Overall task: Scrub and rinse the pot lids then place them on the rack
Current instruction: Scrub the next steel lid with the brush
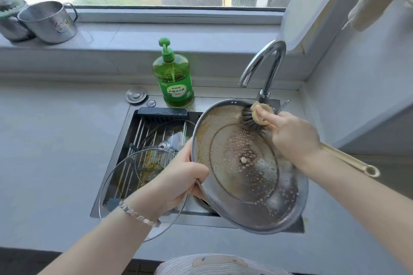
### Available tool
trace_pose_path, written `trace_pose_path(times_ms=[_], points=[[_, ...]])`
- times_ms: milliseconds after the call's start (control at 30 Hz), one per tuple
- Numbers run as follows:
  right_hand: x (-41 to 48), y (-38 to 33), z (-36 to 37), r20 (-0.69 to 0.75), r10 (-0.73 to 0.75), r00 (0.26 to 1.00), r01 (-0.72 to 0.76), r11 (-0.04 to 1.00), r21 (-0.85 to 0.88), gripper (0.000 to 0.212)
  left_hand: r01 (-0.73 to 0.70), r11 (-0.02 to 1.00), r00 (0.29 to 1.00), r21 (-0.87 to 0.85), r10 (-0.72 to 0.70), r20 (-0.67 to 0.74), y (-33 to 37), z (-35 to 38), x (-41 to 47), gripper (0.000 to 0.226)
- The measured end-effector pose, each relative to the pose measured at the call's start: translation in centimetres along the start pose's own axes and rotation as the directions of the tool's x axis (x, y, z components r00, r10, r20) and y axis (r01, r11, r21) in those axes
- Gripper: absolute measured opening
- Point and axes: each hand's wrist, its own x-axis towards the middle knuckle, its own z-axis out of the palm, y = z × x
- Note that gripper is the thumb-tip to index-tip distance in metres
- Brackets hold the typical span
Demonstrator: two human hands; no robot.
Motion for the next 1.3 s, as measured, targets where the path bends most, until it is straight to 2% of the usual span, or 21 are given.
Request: trace_pose_path(times_ms=[67,133,200,300,400,467,633,800,833,933,967,1033,1067,1133,1200,1267,1300], points=[[-0.2,-0.3,0.0,0.049,-0.003,0.999,0.001,0.999,0.036,0.056,0.004,0.998,1.0,0.061,-0.003,-0.004,-0.2,0.1,0.0,0.064],[-0.6,-1.5,0.4,-0.01,-0.097,0.995,0.097,0.991,0.087,0.057,0.043,0.998,0.999,0.045,-0.043,0.008,-0.5,0.6,-0.1,0.063],[-0.5,-1.1,0.5,-0.019,-0.104,0.994,0.105,0.994,0.036,0.055,0.039,0.999,0.999,0.012,-0.039,-0.002,-0.4,0.6,-0.2,0.062],[-1.1,2.0,0.2,0.089,-0.005,0.996,0.014,0.994,-0.104,0.052,-0.061,0.998,0.994,0.006,0.061,-0.094,0.4,-0.6,-0.4,0.063],[-4.2,2.4,0.8,0.256,-0.106,0.961,0.145,0.98,-0.136,0.052,-0.106,0.994,0.98,0.04,0.111,-0.168,1.0,-1.8,-0.2,0.062],[-4.9,1.9,1.0,0.301,-0.165,0.939,0.209,0.971,-0.119,0.054,-0.094,0.994,0.981,0.06,0.103,-0.162,0.7,-1.7,-0.1,0.063],[-1.4,3.3,0.0,0.16,-0.035,0.987,0.065,0.98,-0.186,0.051,-0.042,0.999,0.996,0.032,0.044,-0.079,-0.4,-0.1,0.1,0.067],[-4.2,2.8,0.9,0.34,-0.121,0.932,0.182,0.971,-0.155,0.051,-0.076,0.996,0.986,0.039,0.081,-0.145,0.1,-1.3,0.2,0.068],[-4.0,3.1,1.1,0.338,-0.118,0.934,0.171,0.977,-0.131,0.052,-0.072,0.996,0.986,0.049,0.078,-0.147,0.0,-1.2,0.0,0.066],[-3.0,3.9,1.2,0.2,-0.041,0.979,0.069,0.989,-0.131,0.052,-0.067,0.997,0.989,0.027,0.07,-0.131,0.1,-0.7,-0.2,0.064],[-3.4,3.7,1.3,0.194,-0.034,0.98,0.065,0.986,-0.153,0.053,-0.075,0.997,0.987,0.016,0.076,-0.141,0.2,-0.7,-0.2,0.063],[-5.1,2.8,1.7,0.281,-0.067,0.957,0.117,0.98,-0.164,0.055,-0.103,0.995,0.976,0.018,0.104,-0.193,0.5,-1.4,0.2,0.062],[-6.0,1.9,1.8,0.328,-0.098,0.94,0.146,0.981,-0.124,0.056,-0.116,0.993,0.968,0.026,0.119,-0.222,0.5,-1.7,0.5,0.062],[-7.5,0.0,1.5,0.377,-0.181,0.908,0.167,0.983,0.07,0.056,-0.125,0.992,0.959,0.028,0.128,-0.252,0.1,-1.6,1.0,0.062],[-7.7,-1.7,1.1,0.356,-0.282,0.891,0.199,0.947,0.254,0.056,-0.12,0.993,0.961,0.0,0.116,-0.249,-0.6,-0.9,1.2,0.061],[-7.0,-1.7,1.3,0.318,-0.289,0.903,0.214,0.944,0.251,0.056,-0.126,0.991,0.964,-0.053,0.11,-0.242,-0.9,-0.5,1.3,0.061],[-6.0,-0.9,1.4,0.31,-0.222,0.925,0.166,0.966,0.197,0.055,-0.134,0.988,0.963,-0.082,0.111,-0.245,-0.9,-0.6,1.3,0.064]])
